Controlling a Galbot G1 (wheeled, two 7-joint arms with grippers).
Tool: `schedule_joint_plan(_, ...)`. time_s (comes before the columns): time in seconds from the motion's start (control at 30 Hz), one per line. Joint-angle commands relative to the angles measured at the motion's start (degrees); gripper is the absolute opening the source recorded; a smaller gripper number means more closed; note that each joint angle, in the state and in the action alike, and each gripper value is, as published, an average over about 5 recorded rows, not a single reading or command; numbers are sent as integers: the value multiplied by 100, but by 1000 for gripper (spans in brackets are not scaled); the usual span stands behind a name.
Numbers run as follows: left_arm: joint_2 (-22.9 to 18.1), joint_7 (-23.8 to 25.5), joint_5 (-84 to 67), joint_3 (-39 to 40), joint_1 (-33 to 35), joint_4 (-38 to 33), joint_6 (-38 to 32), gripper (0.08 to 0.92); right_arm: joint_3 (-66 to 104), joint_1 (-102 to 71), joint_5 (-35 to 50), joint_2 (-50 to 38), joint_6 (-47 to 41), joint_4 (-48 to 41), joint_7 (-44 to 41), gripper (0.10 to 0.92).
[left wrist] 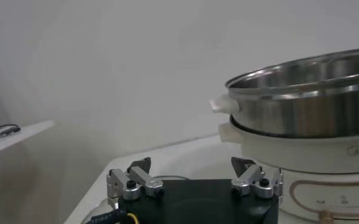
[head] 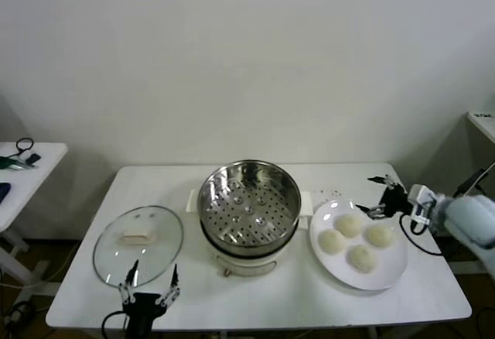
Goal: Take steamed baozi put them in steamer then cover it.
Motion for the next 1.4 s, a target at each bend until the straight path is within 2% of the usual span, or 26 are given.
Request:
schedule_joint_plan(0.03,-26,-1,50,24,14,13,-6,823,-5887,5615,-497,342,660,-1161,-2073,823)
schedule_joint_plan(0.17,-53,-12,62,15,55,-3,-31,823,-6474,5935,-300,1018,425,-1573,-2013,823)
schedule_joint_plan(0.33,-129,-29,102,26,102,-22,-63,823,-6424,5546,-86,1464,83,-1927,-1816,823)
schedule_joint_plan(0.6,-182,-42,130,-6,164,-79,-83,823,-5844,4467,-91,1723,-364,-2085,-1545,823)
schedule_joint_plan(1.03,-217,-47,166,-18,184,-41,-88,823,-4605,3200,-402,2225,-376,-2848,-1169,823)
schedule_joint_plan(1.4,-203,-48,173,-6,188,-17,-79,823,-4147,2734,-480,2440,-371,-3124,-1005,823)
